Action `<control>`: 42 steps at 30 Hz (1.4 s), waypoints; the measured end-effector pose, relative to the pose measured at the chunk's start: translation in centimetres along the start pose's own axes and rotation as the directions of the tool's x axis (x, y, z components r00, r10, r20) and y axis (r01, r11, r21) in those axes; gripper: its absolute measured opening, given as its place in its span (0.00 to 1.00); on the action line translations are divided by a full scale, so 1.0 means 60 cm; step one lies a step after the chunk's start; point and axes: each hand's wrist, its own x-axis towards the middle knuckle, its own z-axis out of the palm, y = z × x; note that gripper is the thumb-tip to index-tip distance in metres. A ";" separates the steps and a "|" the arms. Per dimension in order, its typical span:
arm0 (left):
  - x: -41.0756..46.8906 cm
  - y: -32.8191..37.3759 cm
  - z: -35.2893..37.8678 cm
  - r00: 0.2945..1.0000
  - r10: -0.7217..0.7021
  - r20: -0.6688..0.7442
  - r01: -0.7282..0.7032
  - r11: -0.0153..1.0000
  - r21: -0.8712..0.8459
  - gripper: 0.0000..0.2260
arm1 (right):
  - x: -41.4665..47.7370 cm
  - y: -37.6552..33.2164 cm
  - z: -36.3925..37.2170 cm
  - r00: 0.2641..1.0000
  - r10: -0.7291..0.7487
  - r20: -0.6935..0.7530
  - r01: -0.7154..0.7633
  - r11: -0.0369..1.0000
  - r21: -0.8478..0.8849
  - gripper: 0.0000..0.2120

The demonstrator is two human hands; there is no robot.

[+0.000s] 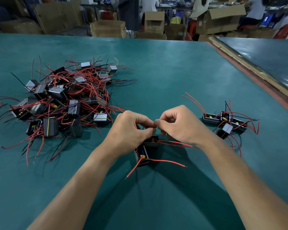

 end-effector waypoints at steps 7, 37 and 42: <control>0.000 0.002 0.005 1.000 0.004 -0.018 -0.004 1.000 0.018 0.05 | 0.006 0.008 0.009 0.998 -0.035 -0.057 0.036 0.999 0.020 0.11; 0.000 0.000 0.011 0.999 0.028 -0.037 -0.027 0.999 0.018 0.04 | 0.004 0.010 -0.007 0.997 -0.064 0.052 0.068 0.994 -0.086 0.09; 0.000 0.000 0.013 0.999 0.036 -0.037 -0.035 0.998 0.044 0.03 | 0.002 0.009 -0.004 0.997 -0.041 0.071 0.048 0.993 -0.104 0.10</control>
